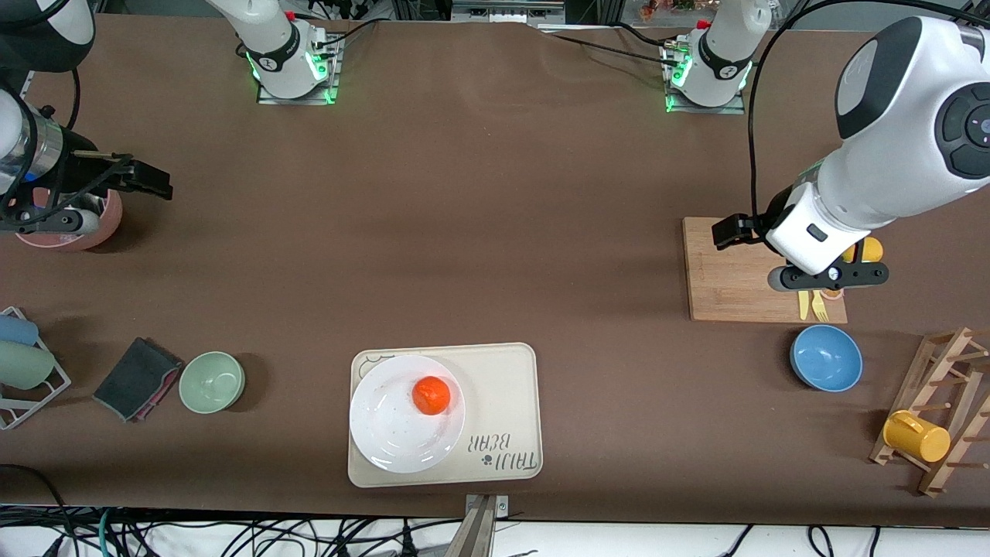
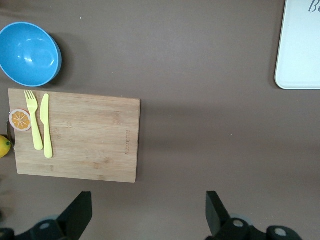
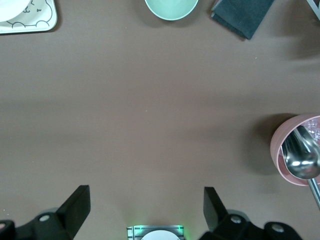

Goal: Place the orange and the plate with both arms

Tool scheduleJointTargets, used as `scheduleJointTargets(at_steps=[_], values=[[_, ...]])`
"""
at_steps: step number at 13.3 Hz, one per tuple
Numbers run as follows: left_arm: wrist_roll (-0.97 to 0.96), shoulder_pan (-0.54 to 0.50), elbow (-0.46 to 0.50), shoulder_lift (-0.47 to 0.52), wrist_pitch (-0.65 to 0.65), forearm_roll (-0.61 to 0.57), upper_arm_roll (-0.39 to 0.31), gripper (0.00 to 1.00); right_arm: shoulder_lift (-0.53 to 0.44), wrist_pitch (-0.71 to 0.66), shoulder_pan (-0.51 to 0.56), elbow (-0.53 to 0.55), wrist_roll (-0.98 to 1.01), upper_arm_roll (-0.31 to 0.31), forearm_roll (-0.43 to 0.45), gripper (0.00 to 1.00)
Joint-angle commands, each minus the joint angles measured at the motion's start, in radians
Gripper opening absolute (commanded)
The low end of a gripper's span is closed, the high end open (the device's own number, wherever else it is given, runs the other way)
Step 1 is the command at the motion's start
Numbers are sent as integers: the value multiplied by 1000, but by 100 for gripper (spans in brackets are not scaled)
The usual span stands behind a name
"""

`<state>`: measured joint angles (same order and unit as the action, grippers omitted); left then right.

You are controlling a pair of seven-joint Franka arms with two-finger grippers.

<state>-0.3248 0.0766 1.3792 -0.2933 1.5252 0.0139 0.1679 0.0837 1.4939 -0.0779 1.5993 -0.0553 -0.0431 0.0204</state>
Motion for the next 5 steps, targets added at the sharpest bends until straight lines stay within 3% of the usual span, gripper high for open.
scheduleJointTargets(at_steps=[1, 5], values=[[29, -21, 4, 10, -4, -25, -2, 100, -15, -27, -6, 10, -15, -5, -17, 100], [108, -90, 35, 57, -8, -25, 1, 100, -15, -27, -6, 7, -25, -3, -17, 100]])
